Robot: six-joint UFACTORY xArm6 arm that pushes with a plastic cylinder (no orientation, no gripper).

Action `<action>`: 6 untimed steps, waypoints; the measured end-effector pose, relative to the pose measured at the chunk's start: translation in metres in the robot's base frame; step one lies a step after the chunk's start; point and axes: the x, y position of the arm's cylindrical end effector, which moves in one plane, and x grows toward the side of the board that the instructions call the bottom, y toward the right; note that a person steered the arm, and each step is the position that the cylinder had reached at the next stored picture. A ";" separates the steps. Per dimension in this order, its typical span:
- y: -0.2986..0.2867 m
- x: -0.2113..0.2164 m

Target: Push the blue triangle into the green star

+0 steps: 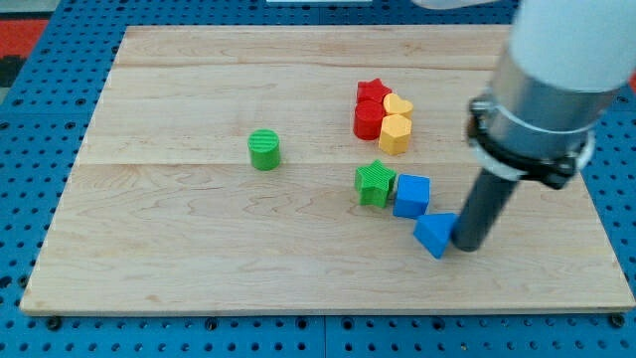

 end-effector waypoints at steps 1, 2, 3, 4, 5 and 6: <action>-0.037 -0.020; -0.024 -0.005; -0.026 0.021; -0.071 0.009; -0.077 -0.014; -0.119 0.011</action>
